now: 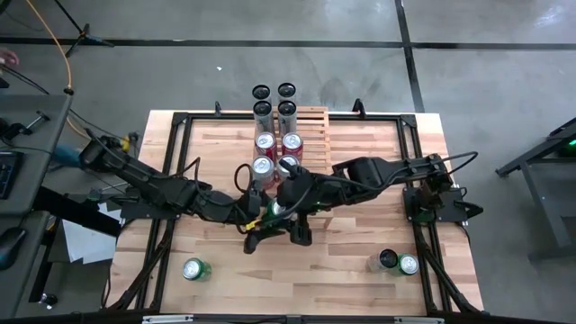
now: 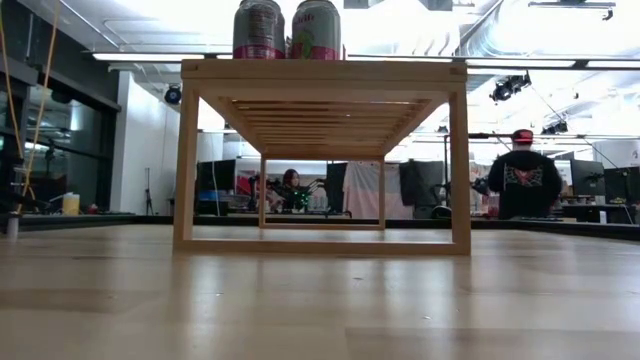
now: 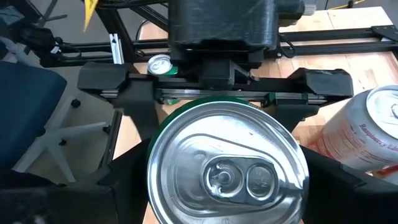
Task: Place canned beverage on shelf
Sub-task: Put the top green soda can on the shelf
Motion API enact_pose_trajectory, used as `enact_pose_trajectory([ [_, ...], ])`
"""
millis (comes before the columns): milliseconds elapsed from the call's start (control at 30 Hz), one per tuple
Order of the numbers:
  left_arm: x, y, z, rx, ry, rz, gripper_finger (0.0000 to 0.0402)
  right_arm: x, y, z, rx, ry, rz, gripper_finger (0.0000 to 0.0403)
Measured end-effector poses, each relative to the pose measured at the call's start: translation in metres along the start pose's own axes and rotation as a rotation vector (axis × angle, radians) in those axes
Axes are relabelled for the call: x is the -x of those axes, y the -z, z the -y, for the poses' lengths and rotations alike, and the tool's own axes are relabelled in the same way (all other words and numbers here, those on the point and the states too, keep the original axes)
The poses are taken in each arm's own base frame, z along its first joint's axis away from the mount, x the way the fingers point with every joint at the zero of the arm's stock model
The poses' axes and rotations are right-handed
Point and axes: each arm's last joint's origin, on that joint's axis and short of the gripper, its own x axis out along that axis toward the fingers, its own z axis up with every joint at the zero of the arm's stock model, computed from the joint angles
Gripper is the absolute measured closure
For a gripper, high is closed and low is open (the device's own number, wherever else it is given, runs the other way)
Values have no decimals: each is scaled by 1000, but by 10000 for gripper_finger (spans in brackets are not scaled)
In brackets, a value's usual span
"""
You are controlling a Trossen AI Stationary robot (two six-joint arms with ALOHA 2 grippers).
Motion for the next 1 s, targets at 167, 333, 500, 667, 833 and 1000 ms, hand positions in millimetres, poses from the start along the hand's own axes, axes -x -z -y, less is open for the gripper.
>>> enact_pose_trajectory([
  [167,1,0,0,-2,0,-9,122,0,0,0,4,-1,-1,109],
  [333,8,1,-3,0,-18,-49,122,-1,0,1,-9,4,-5,69],
  [500,23,3,-9,18,-66,-108,122,12,2,3,-35,7,-28,13],
  [667,39,3,-13,40,-149,-137,122,24,5,6,-56,51,-47,16],
  [833,50,-3,-7,45,-193,-74,122,27,11,9,-59,99,-103,16],
  [1000,53,-1,-3,42,-241,-63,122,28,20,11,-49,126,-192,16],
])
